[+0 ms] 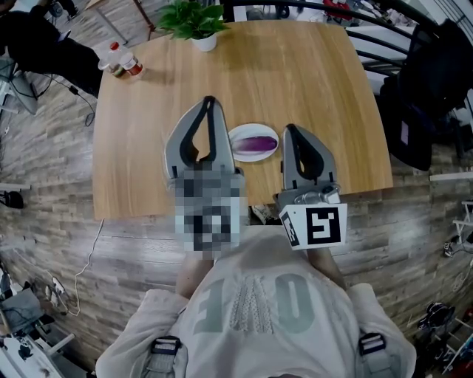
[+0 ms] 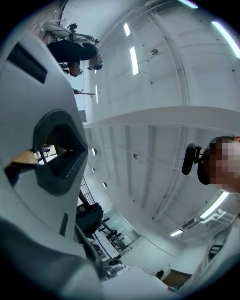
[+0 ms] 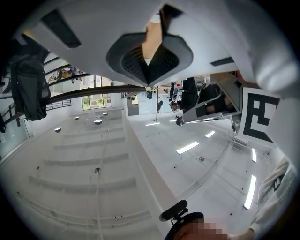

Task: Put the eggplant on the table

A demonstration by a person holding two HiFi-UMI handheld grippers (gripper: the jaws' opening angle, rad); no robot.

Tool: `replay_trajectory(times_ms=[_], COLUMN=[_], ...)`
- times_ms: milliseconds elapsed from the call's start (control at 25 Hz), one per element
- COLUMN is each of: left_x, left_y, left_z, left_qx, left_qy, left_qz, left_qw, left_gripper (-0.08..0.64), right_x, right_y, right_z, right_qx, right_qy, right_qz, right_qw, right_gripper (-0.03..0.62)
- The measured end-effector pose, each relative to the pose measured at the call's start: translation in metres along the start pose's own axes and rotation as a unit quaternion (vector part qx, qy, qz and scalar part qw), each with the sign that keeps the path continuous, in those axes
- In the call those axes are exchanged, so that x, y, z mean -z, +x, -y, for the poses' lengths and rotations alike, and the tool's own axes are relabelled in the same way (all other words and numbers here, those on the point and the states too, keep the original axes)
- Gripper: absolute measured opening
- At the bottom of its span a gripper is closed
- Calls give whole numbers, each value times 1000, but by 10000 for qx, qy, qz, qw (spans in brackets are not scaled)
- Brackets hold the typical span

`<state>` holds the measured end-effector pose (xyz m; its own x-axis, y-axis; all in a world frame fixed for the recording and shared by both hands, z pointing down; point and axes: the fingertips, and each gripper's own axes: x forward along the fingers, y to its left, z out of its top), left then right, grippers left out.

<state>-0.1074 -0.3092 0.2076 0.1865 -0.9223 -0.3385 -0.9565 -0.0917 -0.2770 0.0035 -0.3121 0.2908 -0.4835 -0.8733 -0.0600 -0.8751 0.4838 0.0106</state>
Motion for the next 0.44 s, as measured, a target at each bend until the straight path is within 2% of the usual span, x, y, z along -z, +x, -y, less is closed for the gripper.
replay_trajectory(times_ms=[440], left_x=[6], left_y=[0], left_z=[-9], left_qx=[-170], left_qy=[-48], left_qz=[-11], left_qw=[9998], left_gripper=[9], right_x=[0], right_y=[1], right_z=[6], right_qx=[38], right_qy=[32], right_qz=[-14], right_qw=[10000], right_gripper=[18])
